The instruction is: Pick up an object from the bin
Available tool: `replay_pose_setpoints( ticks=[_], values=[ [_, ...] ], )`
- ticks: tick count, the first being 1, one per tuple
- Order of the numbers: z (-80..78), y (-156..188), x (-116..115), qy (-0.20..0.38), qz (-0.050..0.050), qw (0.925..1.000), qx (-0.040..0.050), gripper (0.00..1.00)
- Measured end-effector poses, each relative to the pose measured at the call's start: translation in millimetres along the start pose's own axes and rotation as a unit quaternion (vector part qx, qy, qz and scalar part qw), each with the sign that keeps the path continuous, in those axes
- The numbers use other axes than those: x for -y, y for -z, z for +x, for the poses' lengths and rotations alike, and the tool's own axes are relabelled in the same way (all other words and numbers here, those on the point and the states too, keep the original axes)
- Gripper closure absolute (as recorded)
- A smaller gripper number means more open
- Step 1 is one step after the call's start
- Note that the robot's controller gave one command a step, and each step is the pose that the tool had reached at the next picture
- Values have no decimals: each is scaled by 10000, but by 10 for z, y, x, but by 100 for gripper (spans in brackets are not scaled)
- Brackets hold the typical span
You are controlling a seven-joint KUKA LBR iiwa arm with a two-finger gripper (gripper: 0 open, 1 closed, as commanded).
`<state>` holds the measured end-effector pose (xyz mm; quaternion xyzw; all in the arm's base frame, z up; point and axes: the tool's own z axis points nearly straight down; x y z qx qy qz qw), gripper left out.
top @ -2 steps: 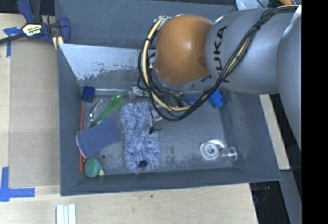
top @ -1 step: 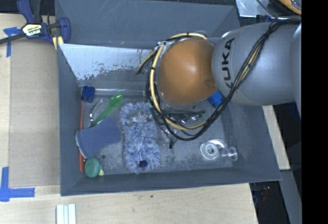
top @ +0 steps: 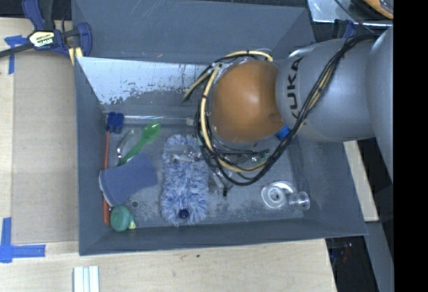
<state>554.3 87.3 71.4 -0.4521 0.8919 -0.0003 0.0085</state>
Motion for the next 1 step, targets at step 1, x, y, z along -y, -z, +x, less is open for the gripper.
replay_pose_setpoints(
  ticks=[1],
  values=[
    [58,17,-342,1830,-2,9831,2,100]
  ],
)
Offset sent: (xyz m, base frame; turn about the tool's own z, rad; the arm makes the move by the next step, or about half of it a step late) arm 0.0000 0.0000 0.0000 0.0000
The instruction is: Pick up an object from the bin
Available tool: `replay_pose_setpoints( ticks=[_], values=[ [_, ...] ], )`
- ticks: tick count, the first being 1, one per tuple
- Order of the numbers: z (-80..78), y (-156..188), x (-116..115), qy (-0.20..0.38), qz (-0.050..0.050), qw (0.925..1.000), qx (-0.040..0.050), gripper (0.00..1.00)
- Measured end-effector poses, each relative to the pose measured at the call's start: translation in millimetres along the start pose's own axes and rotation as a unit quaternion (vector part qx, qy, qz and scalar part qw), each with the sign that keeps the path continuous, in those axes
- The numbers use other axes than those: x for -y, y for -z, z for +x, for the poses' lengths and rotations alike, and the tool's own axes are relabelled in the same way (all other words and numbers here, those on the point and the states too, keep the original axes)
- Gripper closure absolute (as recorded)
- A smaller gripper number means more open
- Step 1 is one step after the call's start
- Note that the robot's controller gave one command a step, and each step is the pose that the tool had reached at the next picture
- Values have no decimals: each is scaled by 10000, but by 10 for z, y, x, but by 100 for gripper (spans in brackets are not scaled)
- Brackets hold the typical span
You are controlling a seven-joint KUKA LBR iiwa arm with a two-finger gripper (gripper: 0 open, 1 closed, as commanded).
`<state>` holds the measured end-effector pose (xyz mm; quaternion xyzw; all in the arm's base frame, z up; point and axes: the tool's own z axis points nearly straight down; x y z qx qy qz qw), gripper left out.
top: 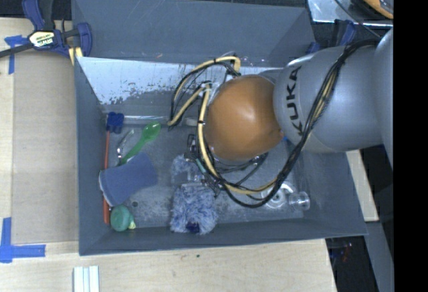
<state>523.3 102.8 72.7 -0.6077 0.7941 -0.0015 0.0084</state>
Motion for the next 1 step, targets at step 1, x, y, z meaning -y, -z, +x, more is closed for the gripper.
replay_pose_setpoints(
  ticks=[1],
  values=[
    [0,0,0,-3,-1,10000,-1,100]
  ],
)
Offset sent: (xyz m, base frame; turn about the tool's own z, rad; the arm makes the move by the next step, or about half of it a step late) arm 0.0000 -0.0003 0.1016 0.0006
